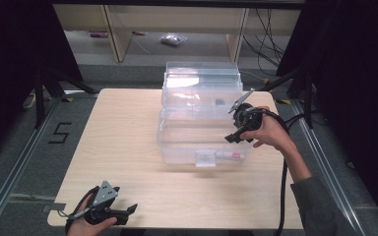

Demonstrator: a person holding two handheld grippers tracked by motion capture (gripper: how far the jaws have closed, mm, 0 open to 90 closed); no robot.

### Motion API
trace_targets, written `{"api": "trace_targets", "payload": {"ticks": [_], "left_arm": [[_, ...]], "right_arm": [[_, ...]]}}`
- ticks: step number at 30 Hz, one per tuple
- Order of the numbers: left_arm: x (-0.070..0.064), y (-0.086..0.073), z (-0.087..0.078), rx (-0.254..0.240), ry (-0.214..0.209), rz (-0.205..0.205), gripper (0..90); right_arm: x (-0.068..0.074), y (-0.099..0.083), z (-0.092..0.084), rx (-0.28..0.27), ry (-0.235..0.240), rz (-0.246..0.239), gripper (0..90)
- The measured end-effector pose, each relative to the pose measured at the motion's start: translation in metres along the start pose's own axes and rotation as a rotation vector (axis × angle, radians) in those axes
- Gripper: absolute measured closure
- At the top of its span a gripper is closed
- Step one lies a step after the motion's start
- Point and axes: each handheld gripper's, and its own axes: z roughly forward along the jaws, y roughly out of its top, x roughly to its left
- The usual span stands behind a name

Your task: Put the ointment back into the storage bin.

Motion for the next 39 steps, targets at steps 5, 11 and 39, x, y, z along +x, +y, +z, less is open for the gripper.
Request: {"api": "trace_targets", "payload": {"ticks": [5,11,39], "left_arm": [[0.0,0.0,0.0,0.001,0.0,0.003,15.0],[0.0,0.0,0.0,0.001,-0.001,0.002,15.0],[0.0,0.0,0.001,-0.004,0.003,-0.002,15.0]], "right_arm": [[0.004,-0.004,-0.001,-0.006,-0.011,0.002,30.4],[0.011,-0.007,-0.004,-0.032,-0.005,0.012,29.1],[0.041,-0.04,-0.014,-0.141,0.01,0.031,24.8]]}}
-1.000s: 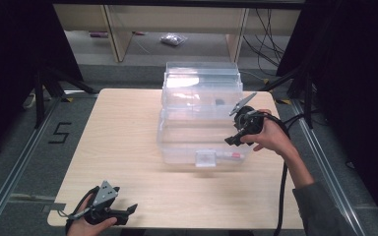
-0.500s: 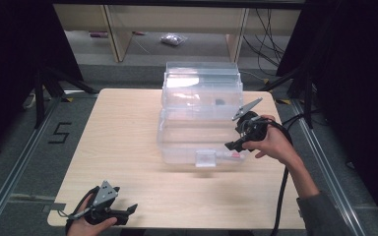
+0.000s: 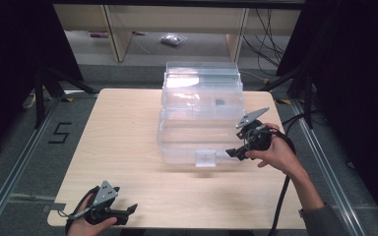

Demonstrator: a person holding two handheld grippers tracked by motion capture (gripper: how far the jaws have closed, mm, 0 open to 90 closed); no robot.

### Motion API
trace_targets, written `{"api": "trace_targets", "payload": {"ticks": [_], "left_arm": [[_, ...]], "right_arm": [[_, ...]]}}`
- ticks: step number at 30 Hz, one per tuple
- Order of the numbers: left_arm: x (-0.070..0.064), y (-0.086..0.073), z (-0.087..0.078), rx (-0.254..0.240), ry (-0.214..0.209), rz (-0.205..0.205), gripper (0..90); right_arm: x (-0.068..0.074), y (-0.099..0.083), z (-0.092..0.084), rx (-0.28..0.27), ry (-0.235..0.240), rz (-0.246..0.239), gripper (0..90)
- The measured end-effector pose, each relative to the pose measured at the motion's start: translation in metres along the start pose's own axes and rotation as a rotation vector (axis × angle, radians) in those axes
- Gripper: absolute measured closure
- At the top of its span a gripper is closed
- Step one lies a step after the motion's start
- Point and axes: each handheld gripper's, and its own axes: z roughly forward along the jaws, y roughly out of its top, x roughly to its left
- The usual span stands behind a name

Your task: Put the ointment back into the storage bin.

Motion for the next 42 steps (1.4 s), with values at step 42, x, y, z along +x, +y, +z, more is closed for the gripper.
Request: {"api": "trace_targets", "payload": {"ticks": [42], "left_arm": [[0.0,0.0,-0.001,0.004,-0.001,0.002,15.0]], "right_arm": [[0.046,-0.056,0.015,-0.12,0.02,0.004,24.5]]}}
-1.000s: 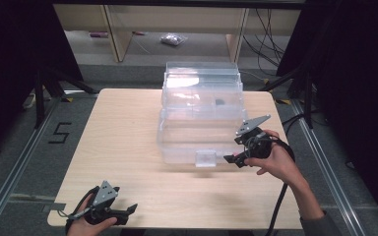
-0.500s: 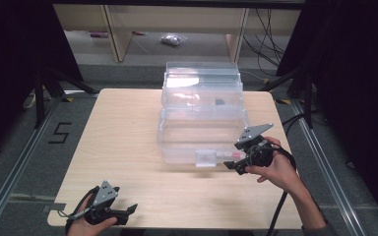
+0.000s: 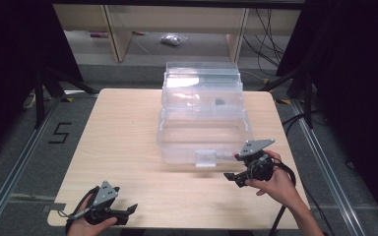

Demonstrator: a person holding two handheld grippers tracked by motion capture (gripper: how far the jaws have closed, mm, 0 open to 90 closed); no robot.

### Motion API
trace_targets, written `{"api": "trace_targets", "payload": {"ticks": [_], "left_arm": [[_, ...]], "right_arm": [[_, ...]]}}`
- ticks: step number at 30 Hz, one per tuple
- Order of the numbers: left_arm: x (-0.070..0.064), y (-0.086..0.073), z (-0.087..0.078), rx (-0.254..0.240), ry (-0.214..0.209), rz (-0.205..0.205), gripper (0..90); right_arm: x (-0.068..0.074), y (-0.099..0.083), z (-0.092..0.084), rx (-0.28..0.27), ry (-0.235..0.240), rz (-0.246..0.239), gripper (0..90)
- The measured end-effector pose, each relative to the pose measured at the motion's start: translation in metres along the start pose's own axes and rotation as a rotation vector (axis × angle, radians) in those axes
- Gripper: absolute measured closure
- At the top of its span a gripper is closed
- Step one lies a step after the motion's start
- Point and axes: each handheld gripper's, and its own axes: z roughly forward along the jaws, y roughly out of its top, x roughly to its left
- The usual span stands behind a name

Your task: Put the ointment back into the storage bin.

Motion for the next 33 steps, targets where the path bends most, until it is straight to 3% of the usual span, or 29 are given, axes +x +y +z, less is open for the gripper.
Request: {"api": "trace_targets", "payload": {"ticks": [1,3,4,13,14,15,16,20,22,23,24,33], "left_arm": [[0.0,0.0,0.0,-0.001,0.002,0.0,15.0],[0.0,0.0,0.0,0.001,0.0,0.001,15.0],[0.0,0.0,0.0,0.001,0.0,0.001,15.0],[0.0,0.0,0.001,-0.002,0.01,-0.002,15.0],[0.0,0.0,0.0,-0.003,0.01,-0.001,15.0],[0.0,0.0,0.0,-0.001,0.008,0.0,15.0],[-0.001,0.0,0.0,-0.003,0.009,-0.001,15.0],[-0.001,0.0,0.0,-0.006,-0.001,0.003,15.0],[-0.001,0.0,0.0,-0.008,0.002,0.006,15.0],[0.0,0.001,-0.001,0.004,0.008,0.007,15.0],[0.0,0.001,0.0,0.008,0.008,0.007,15.0],[0.0,0.0,0.0,-0.001,0.005,0.008,15.0]], "right_arm": [[0.001,-0.004,0.003,-0.031,-0.011,-0.004,24.5],[0.003,-0.006,0.003,-0.022,-0.01,0.009,24.5],[0.006,-0.011,0.005,-0.016,-0.013,0.038,24.5],[0.012,-0.025,0.016,-0.025,0.004,0.017,24.4],[0.013,-0.026,0.015,-0.007,0.008,0.031,24.4],[0.013,-0.027,0.018,-0.029,0.005,0.025,24.3],[0.015,-0.029,0.017,-0.01,0.013,0.045,24.3],[0.016,-0.036,0.019,-0.022,0.011,0.049,23.9],[0.018,-0.04,0.021,-0.024,0.015,0.092,23.9],[0.016,-0.042,0.023,-0.036,0.006,0.079,23.9],[0.016,-0.046,0.024,-0.019,0.014,0.104,23.5],[0.016,-0.056,0.027,-0.029,0.008,0.127,22.8]]}}
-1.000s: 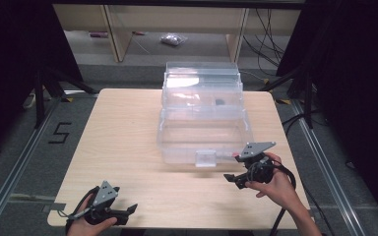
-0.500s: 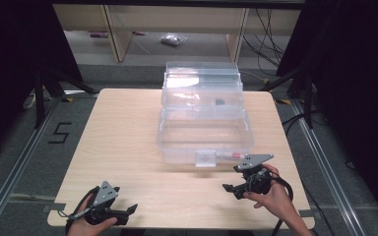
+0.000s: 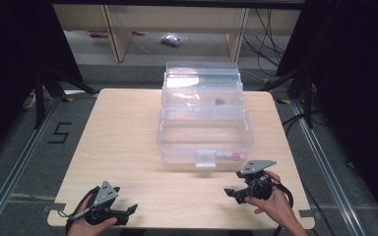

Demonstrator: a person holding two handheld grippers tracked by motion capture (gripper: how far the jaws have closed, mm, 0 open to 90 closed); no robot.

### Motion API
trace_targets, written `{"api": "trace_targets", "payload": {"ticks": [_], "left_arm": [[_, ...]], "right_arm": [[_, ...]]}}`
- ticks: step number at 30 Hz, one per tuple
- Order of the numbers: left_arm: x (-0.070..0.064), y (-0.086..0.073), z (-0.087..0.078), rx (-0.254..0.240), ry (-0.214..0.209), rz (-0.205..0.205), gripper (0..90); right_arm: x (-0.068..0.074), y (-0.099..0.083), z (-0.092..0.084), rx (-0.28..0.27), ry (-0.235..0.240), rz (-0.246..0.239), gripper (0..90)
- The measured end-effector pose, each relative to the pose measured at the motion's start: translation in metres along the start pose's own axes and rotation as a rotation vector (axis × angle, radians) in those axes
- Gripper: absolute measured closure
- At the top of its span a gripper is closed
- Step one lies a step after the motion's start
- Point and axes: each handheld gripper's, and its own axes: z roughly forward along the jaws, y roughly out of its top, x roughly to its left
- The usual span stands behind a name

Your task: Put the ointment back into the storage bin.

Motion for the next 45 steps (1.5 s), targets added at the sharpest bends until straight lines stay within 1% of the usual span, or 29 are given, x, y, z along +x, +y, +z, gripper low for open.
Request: {"api": "trace_targets", "payload": {"ticks": [1,3,4,5,6,7,8,9,12,14,15,16,17,18,19,20,22,24,25,27,28,29,30,31,36,39,41,43,45], "left_arm": [[0.0,0.0,0.0,-0.001,0.0,0.0,15.0],[0.0,0.0,0.0,-0.003,-0.001,0.001,15.0],[0.0,0.0,0.0,-0.005,0.001,-0.001,15.0],[0.0,0.0,0.0,-0.003,0.0,0.0,15.0],[0.0,0.0,-0.001,0.005,0.001,0.008,15.0],[0.0,0.0,0.0,-0.001,-0.001,0.0,15.0],[-0.001,0.0,0.0,-0.001,-0.001,0.0,15.0],[-0.001,0.0,0.0,0.001,0.002,0.003,15.0],[-0.001,0.0,0.0,-0.003,0.002,0.002,15.0],[-0.001,0.0,0.0,-0.007,0.003,0.002,15.0],[-0.001,0.0,0.0,-0.009,0.0,-0.001,15.0],[-0.001,0.0,0.0,-0.009,0.0,-0.001,15.0],[-0.001,0.0,0.0,-0.003,0.004,0.003,15.0],[-0.001,0.0,0.0,-0.003,0.004,0.003,15.0],[-0.001,0.0,0.0,-0.003,0.003,0.003,15.0],[-0.001,0.0,0.0,-0.005,0.004,0.002,15.0],[0.0,0.0,0.0,-0.003,0.003,0.003,15.0],[-0.001,0.0,0.0,0.0,0.003,0.003,15.0],[-0.001,0.0,0.0,-0.003,0.003,0.004,15.0],[-0.001,0.0,0.0,-0.004,0.003,0.004,15.0],[-0.001,0.0,0.0,-0.003,0.003,0.004,15.0],[-0.001,0.0,0.0,0.0,0.004,0.005,15.0],[-0.001,0.0,0.0,0.0,0.004,0.003,15.0],[-0.001,0.0,0.0,0.0,0.006,0.004,15.0],[-0.001,0.0,0.0,0.0,0.004,0.005,15.0],[-0.001,0.0,0.0,-0.002,0.006,0.006,15.0],[-0.001,0.0,0.001,0.003,0.009,0.004,15.0],[-0.001,0.0,0.0,0.006,0.0,0.01,15.0],[-0.001,0.0,0.0,0.0,0.008,0.006,15.0]], "right_arm": [[0.0,-0.002,0.001,-0.017,-0.002,0.001,22.8],[0.0,-0.004,-0.001,0.007,0.005,0.025,22.8],[0.001,-0.006,0.001,-0.024,0.0,0.024,22.8],[0.001,-0.007,-0.001,0.001,0.007,0.036,22.7],[0.0,-0.008,-0.001,0.002,0.004,0.022,22.7],[0.003,-0.01,0.0,-0.008,-0.001,0.049,22.6],[0.003,-0.01,-0.002,0.009,0.003,0.04,22.3],[0.002,-0.011,-0.001,0.002,-0.001,0.023,22.3],[0.005,-0.016,-0.003,0.009,-0.004,0.05,22.0],[0.005,-0.018,-0.004,-0.002,-0.011,0.043,21.9],[0.007,-0.02,-0.005,0.011,0.0,0.071,21.6],[0.007,-0.02,-0.005,0.011,0.0,0.071,21.6],[0.004,-0.022,-0.005,-0.005,-0.013,0.031,21.4],[0.004,-0.022,-0.005,-0.005,-0.013,0.031,21.4],[0.007,-0.024,-0.005,-0.008,-0.017,0.069,21.1],[0.006,-0.025,-0.006,0.0,-0.014,0.055,20.9],[0.007,-0.028,-0.005,-0.013,-0.02,0.069,20.2],[0.005,-0.03,-0.006,0.001,-0.011,0.047,19.3],[0.009,-0.031,-0.006,0.014,-0.025,0.107,18.7],[0.007,-0.033,-0.005,-0.008,-0.035,0.09,18.0],[0.007,-0.034,-0.006,0.001,-0.042,0.098,17.8],[0.005,-0.035,-0.006,-0.002,-0.025,0.068,17.4],[0.006,-0.036,-0.006,0.007,-0.024,0.068,16.8],[0.008,-0.037,-0.006,-0.008,-0.047,0.082,16.5],[0.013,-0.042,-0.005,0.029,-0.055,0.111,16.5],[0.013,-0.043,-0.004,0.044,-0.062,0.108,16.5],[0.012,-0.043,-0.003,0.047,-0.07,0.081,16.5],[0.012,-0.042,-0.004,0.039,-0.067,0.078,16.5],[0.011,-0.043,-0.004,0.033,-0.088,0.077,16.4]]}}
